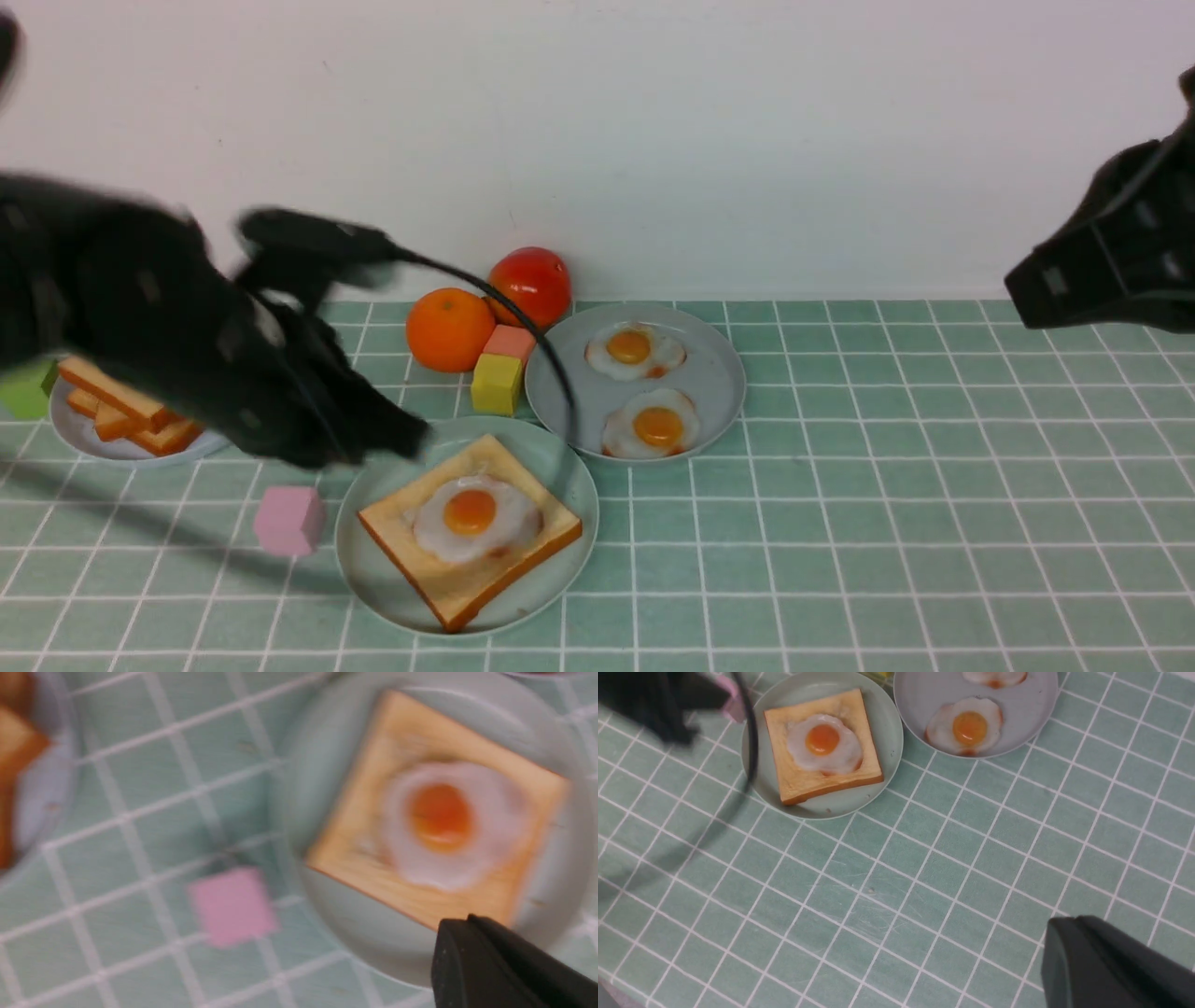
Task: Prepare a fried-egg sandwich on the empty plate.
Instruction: Use the left arm to grab a slice of bread
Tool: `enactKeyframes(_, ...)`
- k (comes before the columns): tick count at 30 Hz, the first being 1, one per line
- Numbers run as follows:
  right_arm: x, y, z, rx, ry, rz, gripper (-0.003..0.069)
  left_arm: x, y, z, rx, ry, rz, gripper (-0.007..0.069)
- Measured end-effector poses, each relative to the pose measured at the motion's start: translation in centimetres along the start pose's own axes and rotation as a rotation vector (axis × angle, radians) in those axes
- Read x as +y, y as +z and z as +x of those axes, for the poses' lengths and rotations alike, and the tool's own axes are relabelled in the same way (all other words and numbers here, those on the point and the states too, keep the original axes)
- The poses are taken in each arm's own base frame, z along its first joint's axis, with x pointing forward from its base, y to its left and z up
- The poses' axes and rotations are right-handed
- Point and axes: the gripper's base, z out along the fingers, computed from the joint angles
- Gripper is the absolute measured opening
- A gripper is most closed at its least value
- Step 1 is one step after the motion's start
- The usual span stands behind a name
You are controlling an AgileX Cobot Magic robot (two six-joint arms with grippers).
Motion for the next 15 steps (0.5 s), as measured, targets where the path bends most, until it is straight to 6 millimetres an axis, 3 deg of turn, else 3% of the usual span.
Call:
enactKeyframes(4, -0.2, -1.0, 0.3, -0.029, -0.021, 0.007, 0.0022, 5.9, 1.4, -1.5, -0.004, -0.048, -0.051, -0.0013)
enactKeyframes(7, -0.3, -2.2, 0.7, -0.060, -0.025, 0.006, 0.0024, 8.8, 2.4, -2.2, -0.016, -0.033, -0.118, -0.0012)
enactKeyframes(11, -0.5, -3.7, 1.3, -0.098, -0.025, 0.000, 0.0024, 11.2, 3.6, -2.6, -0.012, 0.034, -0.206, 0.0019)
enactKeyframes(15, -0.7, -6.0, 2.3, -0.161, -0.023, -0.010, 0.0032, 12.9, 5.8, -2.7, -0.001, 0.174, -0.304, 0.0150)
